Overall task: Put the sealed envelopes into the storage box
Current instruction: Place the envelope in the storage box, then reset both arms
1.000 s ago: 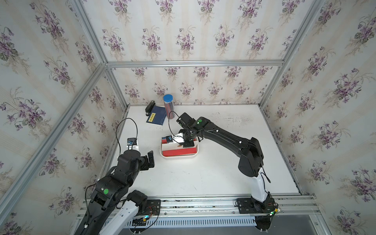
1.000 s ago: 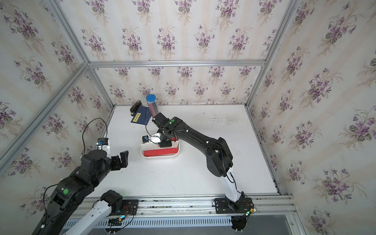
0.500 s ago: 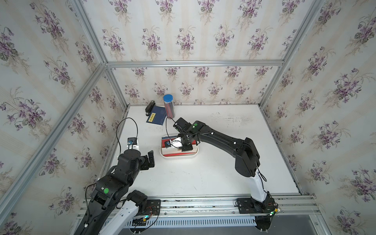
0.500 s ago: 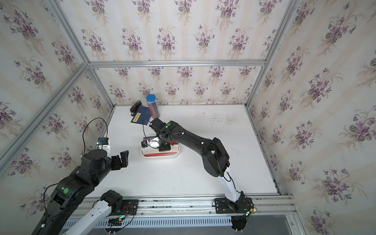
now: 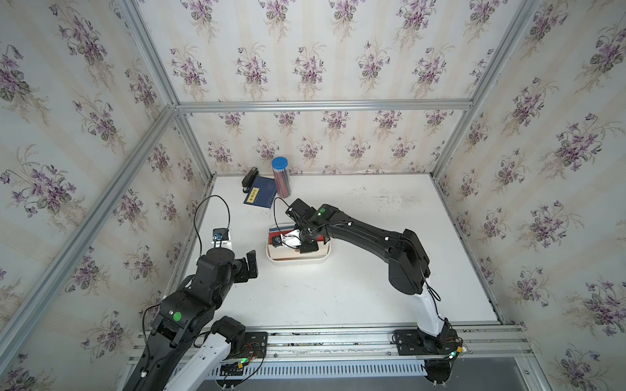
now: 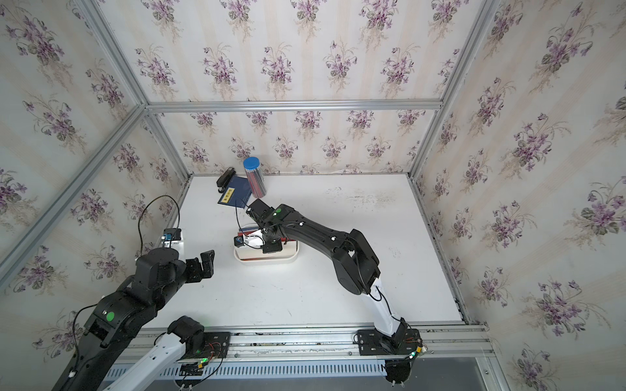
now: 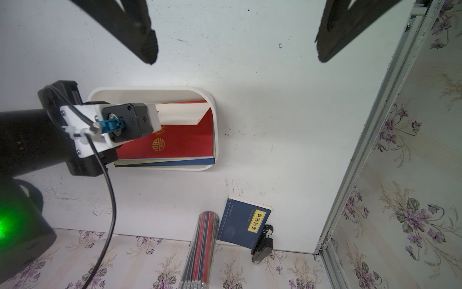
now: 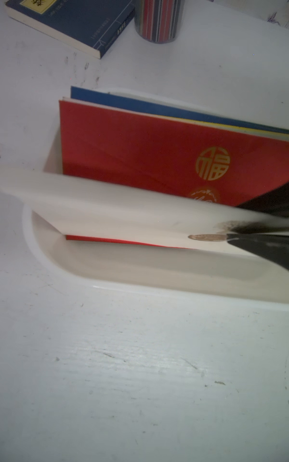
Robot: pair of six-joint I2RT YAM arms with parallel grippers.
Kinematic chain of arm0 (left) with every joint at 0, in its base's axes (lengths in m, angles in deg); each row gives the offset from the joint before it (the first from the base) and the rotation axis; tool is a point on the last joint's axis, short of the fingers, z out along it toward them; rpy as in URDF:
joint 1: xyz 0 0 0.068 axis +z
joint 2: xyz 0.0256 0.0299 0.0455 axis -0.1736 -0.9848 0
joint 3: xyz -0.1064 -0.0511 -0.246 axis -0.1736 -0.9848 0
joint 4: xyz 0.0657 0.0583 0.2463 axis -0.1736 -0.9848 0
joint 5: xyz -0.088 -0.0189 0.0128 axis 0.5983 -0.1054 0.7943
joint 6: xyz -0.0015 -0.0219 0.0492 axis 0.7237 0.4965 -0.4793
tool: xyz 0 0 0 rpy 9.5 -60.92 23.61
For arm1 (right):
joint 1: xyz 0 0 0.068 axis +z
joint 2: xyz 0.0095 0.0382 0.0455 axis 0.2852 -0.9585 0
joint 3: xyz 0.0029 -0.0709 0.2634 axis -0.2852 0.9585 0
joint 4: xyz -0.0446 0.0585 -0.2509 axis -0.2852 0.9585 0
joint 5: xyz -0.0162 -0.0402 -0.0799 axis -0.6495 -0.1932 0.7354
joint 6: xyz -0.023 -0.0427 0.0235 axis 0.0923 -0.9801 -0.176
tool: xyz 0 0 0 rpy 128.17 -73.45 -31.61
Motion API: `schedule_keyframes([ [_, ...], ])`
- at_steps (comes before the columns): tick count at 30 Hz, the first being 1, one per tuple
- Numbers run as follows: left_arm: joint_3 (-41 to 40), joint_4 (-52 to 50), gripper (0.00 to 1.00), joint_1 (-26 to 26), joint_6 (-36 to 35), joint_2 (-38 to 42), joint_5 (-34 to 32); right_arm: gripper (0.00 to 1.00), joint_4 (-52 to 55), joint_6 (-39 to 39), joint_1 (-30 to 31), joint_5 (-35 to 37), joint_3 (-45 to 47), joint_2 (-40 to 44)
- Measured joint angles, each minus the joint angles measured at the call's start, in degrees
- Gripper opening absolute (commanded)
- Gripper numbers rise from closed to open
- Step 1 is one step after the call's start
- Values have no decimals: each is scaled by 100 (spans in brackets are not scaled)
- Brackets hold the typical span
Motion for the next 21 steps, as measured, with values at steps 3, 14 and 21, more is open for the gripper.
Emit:
schedule_keyframes([
  [3,0,0,100,0,0,-2,0,30,-155,105,0,133,44,63],
  [14,0,0,100,-2,0,-7,2,38,-942,575,-66,815,96,208],
  [21,2,0,100,-2,0,-11,20,38,-1482,1427,-352,750,568,785],
])
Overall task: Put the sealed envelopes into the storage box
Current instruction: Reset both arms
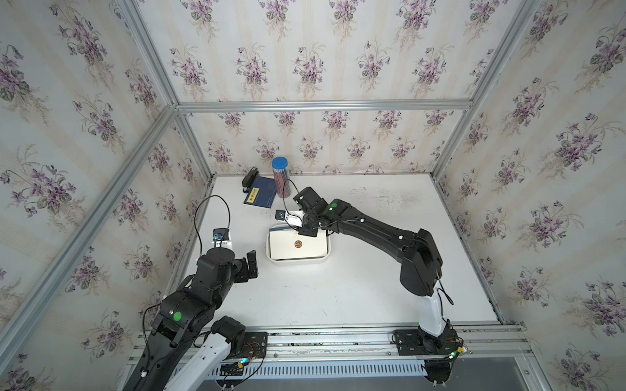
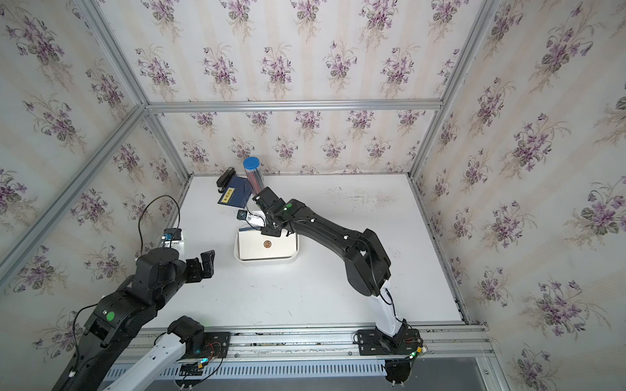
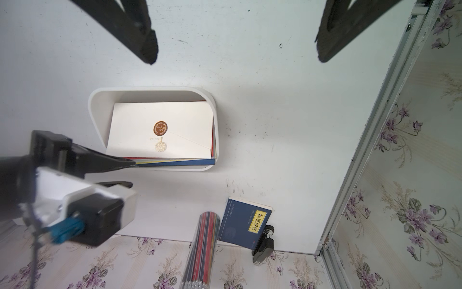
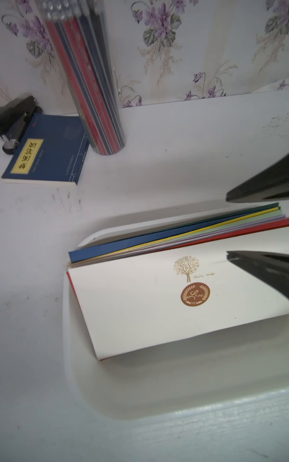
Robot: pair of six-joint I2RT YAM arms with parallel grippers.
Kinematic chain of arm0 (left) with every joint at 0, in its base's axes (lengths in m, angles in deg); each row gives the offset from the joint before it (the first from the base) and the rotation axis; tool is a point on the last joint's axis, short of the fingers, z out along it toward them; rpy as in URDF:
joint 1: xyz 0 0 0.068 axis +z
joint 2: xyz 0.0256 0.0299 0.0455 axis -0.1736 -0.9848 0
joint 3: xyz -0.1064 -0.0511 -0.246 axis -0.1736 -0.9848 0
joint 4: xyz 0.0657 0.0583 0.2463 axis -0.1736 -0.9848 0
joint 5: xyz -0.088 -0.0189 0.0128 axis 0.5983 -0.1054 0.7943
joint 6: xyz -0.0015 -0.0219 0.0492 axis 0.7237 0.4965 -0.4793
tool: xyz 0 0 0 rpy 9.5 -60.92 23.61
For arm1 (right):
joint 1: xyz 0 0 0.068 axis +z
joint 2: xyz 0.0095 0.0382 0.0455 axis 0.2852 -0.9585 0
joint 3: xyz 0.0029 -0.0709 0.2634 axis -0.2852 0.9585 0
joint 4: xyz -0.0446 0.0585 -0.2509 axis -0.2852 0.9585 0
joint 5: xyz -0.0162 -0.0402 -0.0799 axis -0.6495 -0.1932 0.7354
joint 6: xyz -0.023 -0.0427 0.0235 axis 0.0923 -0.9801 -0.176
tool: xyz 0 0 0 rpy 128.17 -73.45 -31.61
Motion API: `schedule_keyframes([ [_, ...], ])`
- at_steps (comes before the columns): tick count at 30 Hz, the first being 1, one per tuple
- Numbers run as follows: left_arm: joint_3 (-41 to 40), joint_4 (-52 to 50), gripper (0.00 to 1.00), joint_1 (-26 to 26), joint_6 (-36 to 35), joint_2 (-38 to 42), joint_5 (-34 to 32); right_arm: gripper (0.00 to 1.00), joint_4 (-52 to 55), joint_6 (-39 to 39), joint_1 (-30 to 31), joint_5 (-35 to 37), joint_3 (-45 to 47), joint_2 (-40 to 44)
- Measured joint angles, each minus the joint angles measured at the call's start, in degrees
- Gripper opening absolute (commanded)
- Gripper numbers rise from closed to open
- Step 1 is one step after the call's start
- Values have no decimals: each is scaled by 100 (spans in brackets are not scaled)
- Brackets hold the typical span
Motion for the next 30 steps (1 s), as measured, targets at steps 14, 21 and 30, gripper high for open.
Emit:
schedule_keyframes([
  [14,-190,278,100,15,-68,-229,-157,57,-4048,3659,-1919,-785,6343,4828],
  [21,-1624,1794,100,4,-348,-422,-603,71,-5101,4520,-3322,170,8894,7425],
  [30,-2798,4116,100,544,-1327,-1360,-1261,70,-6467,4623,-4382,826,9892,6765],
])
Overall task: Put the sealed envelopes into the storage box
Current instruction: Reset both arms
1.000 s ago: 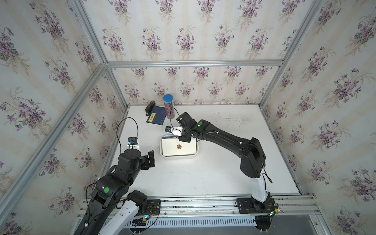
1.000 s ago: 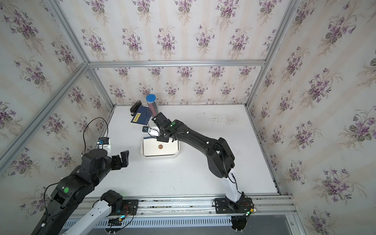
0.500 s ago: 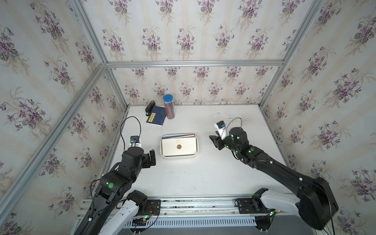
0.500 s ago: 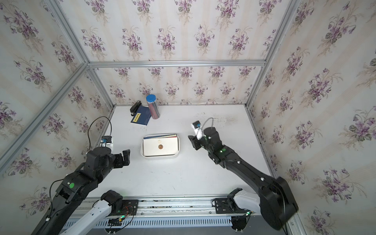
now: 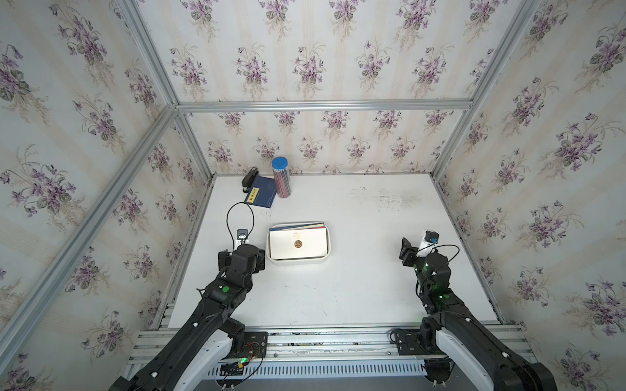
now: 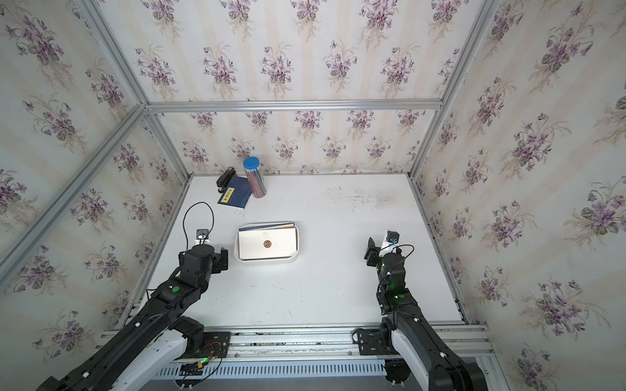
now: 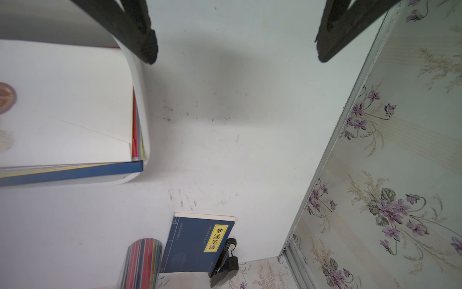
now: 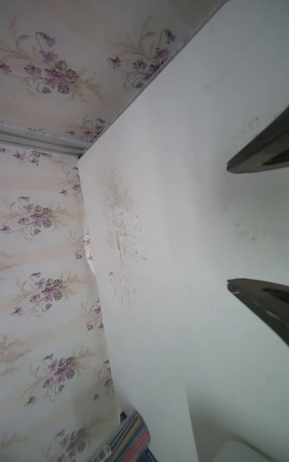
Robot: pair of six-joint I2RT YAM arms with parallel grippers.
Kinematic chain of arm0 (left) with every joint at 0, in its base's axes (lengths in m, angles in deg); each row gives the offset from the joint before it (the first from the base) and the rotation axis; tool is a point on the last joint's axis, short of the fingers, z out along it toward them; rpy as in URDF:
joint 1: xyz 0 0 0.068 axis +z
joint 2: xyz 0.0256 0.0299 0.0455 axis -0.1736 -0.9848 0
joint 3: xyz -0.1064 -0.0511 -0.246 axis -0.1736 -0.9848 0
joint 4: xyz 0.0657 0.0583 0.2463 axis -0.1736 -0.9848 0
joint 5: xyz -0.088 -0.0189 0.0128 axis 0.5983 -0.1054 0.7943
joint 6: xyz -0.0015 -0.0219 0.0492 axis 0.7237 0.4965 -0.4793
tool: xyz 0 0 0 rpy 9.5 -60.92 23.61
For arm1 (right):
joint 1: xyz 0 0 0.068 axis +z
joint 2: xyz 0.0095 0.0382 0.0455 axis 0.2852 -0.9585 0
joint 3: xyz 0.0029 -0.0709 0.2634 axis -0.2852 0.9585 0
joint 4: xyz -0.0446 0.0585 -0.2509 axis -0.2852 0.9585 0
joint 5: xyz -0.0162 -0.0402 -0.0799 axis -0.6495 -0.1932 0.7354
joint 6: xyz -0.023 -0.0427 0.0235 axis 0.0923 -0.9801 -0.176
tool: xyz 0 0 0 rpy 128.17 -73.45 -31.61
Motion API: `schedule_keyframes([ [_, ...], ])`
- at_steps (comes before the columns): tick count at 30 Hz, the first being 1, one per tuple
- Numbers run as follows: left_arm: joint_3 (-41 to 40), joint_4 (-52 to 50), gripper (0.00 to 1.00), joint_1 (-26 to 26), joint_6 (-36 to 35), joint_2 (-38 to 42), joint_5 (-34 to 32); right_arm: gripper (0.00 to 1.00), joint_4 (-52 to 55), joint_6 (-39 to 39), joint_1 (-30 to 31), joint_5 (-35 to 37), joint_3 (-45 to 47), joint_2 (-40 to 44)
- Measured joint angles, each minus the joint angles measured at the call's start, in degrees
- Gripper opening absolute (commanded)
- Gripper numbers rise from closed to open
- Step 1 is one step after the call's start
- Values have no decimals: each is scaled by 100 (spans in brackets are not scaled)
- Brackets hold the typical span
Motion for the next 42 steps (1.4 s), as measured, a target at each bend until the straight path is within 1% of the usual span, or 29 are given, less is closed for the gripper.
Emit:
schedule_keyframes([
  [4,-334,1130,100,586,-310,-811,302,70,-883,0,-297,-17,131,-892],
  [6,-343,1626,100,866,-525,-1180,551,70,-1543,-17,-424,-133,133,-1268],
  [9,-278,2444,100,1340,-634,-1733,951,69,-2435,-105,-507,-160,129,-1904],
  [11,-173,2874,100,1582,-715,-2127,1209,69,-2970,-162,-533,-308,76,-2317],
  [13,-66,3327,100,1676,-776,-2498,1440,68,-3602,-260,-566,-450,70,-2736],
  [15,-61,3893,100,1727,-841,-2949,1735,66,-4422,-302,-597,-518,101,-3477],
  [17,55,3976,100,1764,-925,-3335,1941,67,-4894,-389,-601,-645,153,-3993],
  [19,367,3993,100,1784,-1034,-3731,2146,68,-4892,-407,-605,-739,9,-3982],
  [20,551,3947,100,1786,-1056,-3873,2262,68,-4905,-424,-605,-748,-208,-3985],
  [23,717,3976,100,1823,-1154,-3963,2557,69,-4555,-463,-605,-896,-785,-4050],
  [28,748,3928,100,1856,-1185,-3993,2717,74,-4186,-551,-605,-979,-872,-4103],
  [29,732,3932,100,1856,-1187,-3985,2732,99,-4109,-551,-605,-1005,-872,-4079],
  [33,726,3899,100,1856,-1207,-3980,2754,100,-4124,-568,-603,-1010,-739,-4037],
  [38,726,3895,100,1856,-1209,-3980,2778,100,-4747,-417,-601,-632,-157,-3976],
  [42,726,3893,100,1856,-1222,-3980,2778,100,-5071,-361,-601,-420,-85,-3980],
])
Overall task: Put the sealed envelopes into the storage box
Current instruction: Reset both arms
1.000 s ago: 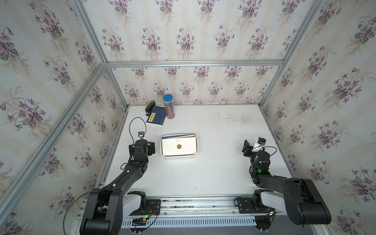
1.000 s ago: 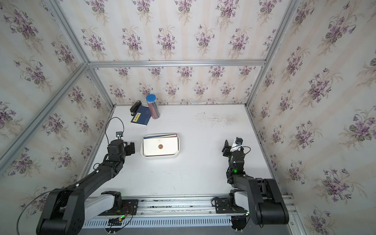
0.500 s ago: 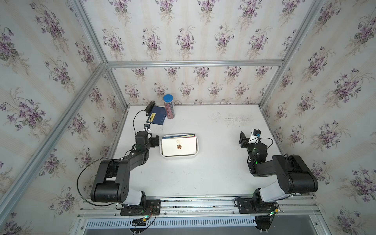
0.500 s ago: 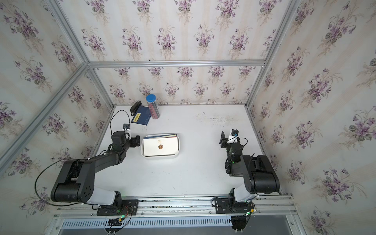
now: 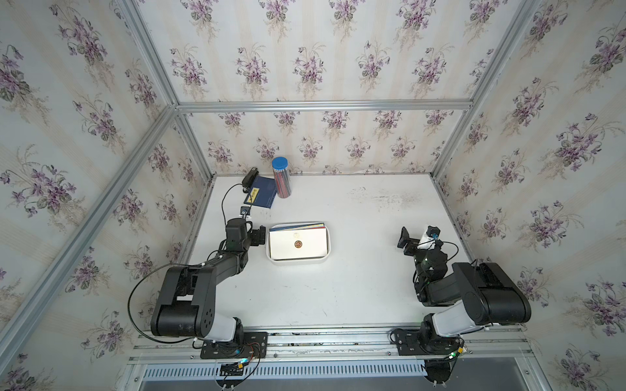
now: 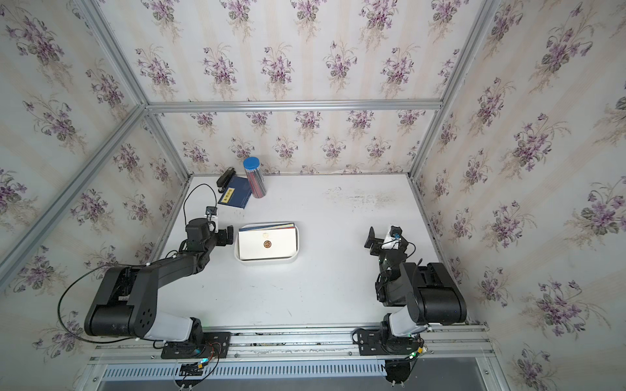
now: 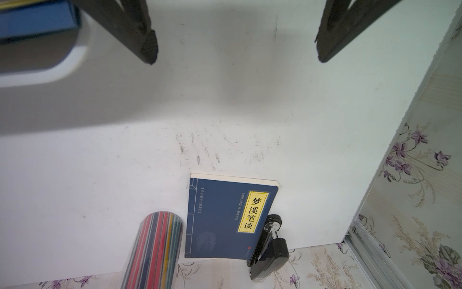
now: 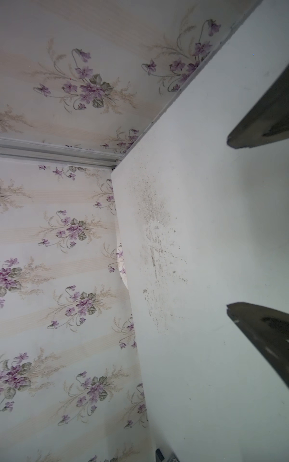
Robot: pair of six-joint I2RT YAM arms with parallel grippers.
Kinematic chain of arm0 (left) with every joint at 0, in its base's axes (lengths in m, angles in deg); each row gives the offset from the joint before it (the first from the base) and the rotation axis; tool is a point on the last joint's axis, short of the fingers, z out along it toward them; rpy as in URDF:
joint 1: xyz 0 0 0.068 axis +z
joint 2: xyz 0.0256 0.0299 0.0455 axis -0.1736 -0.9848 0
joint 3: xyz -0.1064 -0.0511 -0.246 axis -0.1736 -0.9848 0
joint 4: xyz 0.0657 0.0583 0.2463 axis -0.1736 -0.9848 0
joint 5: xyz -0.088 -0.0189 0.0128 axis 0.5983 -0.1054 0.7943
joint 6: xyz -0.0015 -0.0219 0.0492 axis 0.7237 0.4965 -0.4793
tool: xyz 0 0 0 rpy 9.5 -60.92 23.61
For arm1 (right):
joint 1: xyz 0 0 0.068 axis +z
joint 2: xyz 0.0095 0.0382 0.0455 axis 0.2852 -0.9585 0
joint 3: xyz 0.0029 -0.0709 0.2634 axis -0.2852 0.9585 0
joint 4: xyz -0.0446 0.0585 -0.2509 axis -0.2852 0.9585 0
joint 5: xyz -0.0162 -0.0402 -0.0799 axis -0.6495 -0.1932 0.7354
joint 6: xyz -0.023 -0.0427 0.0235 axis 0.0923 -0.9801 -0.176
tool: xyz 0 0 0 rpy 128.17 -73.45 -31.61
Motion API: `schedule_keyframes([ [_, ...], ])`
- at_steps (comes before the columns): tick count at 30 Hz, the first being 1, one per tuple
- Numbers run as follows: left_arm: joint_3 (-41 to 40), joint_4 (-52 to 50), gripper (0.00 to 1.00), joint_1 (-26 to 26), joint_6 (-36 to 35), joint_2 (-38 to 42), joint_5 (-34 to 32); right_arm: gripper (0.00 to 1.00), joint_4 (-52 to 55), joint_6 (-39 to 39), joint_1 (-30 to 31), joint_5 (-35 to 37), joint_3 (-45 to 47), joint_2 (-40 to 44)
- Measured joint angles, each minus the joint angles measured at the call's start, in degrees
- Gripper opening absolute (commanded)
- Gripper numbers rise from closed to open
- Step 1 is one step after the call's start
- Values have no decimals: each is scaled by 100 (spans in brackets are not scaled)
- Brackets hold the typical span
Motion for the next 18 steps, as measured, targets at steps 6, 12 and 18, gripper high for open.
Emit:
schedule_keyframes([
  [6,0,0,100,0,0,0,17,100,50,17,0,17,-289,-4],
  [12,0,0,100,-2,0,0,17,100,138,22,0,15,-295,-9],
  [18,2,-2,100,-7,0,-4,17,100,186,22,0,15,-295,-9],
])
